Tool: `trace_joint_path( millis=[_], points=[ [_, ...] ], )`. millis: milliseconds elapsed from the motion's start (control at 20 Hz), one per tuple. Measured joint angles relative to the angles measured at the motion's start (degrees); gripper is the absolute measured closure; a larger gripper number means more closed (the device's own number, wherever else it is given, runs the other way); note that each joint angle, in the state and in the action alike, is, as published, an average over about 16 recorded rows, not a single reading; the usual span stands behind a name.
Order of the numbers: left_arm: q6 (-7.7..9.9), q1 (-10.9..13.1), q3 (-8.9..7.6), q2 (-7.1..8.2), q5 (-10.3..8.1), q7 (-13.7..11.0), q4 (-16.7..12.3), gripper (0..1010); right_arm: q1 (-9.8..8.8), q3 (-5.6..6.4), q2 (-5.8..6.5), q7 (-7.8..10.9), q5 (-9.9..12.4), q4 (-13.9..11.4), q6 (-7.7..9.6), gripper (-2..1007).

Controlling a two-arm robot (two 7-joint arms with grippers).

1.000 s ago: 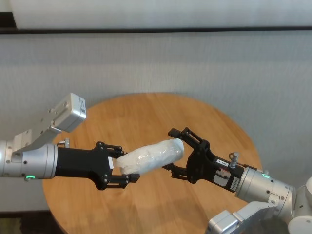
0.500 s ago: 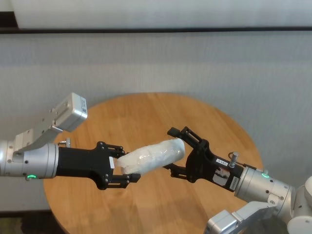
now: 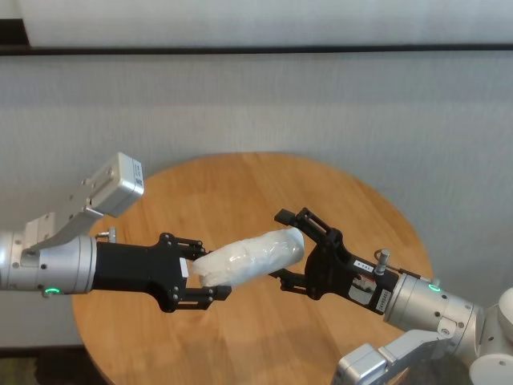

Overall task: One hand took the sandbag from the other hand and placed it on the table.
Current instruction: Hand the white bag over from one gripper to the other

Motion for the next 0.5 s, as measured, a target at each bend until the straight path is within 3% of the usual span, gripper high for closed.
trace_joint_path(
  millis=[500],
  points=[
    [0.0,0.0,0.0,0.0,0.0,0.0,0.0,442,0.25,-0.65,0.43,0.79,1.58,-0.36,0.98,4]
  ],
)
